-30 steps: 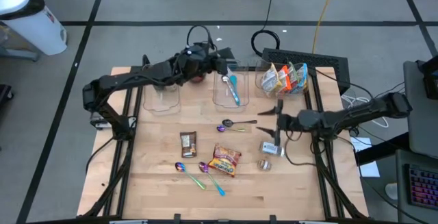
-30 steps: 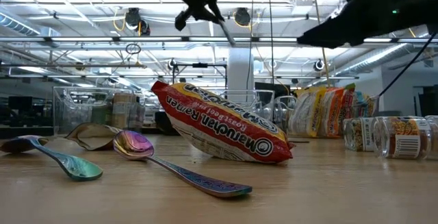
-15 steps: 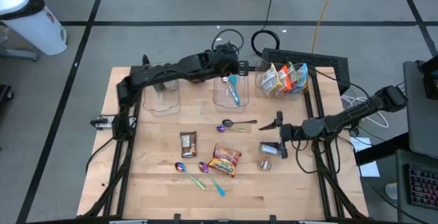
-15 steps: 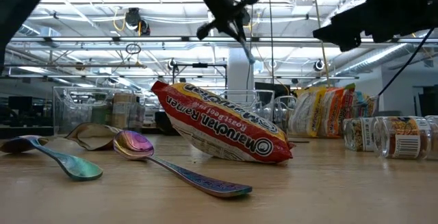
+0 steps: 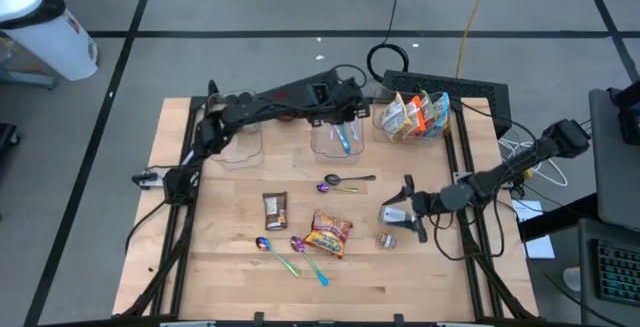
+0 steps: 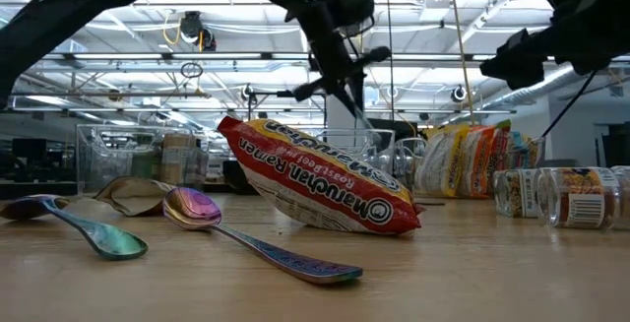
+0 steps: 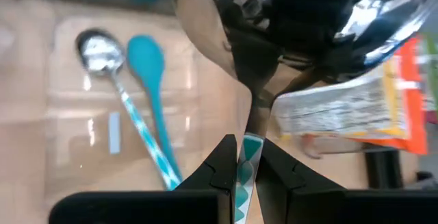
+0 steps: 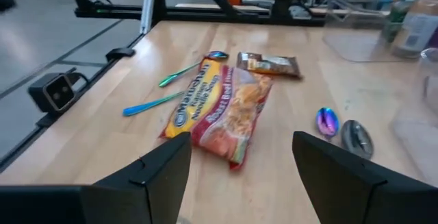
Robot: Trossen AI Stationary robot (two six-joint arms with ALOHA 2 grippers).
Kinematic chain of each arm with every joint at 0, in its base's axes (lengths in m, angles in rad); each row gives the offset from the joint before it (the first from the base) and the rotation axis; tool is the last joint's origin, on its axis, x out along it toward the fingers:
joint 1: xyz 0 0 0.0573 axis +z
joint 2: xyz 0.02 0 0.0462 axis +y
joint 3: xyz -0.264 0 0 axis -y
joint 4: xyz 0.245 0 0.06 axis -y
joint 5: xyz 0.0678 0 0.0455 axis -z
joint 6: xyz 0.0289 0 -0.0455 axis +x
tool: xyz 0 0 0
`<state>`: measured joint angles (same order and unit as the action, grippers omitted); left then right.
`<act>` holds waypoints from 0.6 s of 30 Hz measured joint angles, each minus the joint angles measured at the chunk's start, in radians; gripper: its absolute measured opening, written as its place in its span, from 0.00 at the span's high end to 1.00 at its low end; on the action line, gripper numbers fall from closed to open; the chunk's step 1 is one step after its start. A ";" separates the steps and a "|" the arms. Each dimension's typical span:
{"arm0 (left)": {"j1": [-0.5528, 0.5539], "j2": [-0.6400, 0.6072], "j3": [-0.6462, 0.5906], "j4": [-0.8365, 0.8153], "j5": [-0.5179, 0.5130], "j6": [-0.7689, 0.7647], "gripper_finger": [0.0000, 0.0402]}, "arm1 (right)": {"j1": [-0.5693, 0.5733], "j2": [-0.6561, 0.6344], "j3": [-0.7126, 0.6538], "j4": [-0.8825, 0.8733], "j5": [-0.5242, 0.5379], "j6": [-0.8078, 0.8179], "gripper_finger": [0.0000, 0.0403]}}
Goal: Pick & Place Food Item
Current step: Put the blue patterned spoon into the middle transparent bin
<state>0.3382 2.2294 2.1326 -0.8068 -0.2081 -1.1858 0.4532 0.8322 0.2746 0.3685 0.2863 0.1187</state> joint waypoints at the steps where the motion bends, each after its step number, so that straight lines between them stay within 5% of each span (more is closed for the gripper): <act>1: 0.000 0.008 0.000 -0.009 0.000 -0.018 0.92 | 0.007 0.000 -0.007 0.006 0.000 0.003 0.39; 18: 0.032 0.080 0.000 -0.074 0.037 -0.115 0.92 | 0.027 0.000 -0.148 0.222 0.031 0.022 0.39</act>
<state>0.3699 2.3095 2.1331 -0.8804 -0.1714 -1.3007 0.4797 0.8322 0.1268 0.5910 0.3172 0.1404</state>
